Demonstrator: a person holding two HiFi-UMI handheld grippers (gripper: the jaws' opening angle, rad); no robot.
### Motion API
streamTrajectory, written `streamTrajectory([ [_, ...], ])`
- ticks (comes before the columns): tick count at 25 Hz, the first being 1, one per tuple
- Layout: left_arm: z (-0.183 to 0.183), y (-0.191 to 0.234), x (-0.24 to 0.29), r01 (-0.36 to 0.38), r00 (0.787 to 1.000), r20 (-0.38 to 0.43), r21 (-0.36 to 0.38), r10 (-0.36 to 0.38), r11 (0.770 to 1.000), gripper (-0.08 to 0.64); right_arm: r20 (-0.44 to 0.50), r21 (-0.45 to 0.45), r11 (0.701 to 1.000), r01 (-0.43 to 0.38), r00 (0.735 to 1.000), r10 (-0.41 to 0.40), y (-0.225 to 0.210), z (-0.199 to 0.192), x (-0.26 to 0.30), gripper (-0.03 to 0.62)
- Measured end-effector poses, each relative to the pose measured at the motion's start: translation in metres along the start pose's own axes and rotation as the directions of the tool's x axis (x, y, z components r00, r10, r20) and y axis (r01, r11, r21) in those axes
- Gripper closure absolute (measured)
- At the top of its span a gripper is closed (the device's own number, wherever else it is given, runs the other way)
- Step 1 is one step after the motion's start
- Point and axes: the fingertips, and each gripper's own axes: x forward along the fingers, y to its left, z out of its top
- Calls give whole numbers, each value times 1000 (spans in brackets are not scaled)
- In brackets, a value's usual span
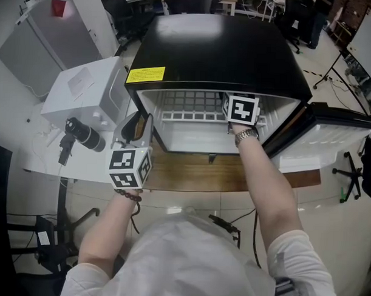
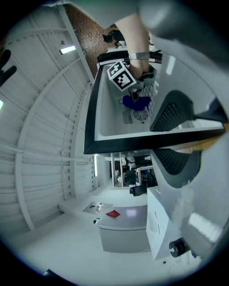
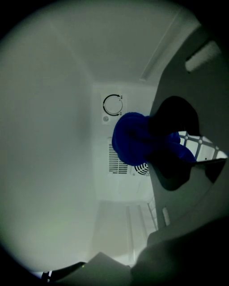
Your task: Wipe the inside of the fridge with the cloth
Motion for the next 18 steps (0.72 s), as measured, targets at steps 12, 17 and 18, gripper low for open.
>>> streamTrajectory([
  [12, -3, 8, -2, -29, 1000, -3, -19, 29, 999, 449, -18, 7, 998, 65, 998, -65, -30, -7, -12, 494],
  [17, -2, 8, -2, -39, 999, -5, -22, 39, 999, 449, -20, 9, 995, 98, 995, -98, -42, -9, -16, 494],
  [18, -2, 8, -2, -40, 999, -5, -22, 40, 999, 449, -20, 10, 994, 105, 994, -105, -44, -9, -17, 494],
])
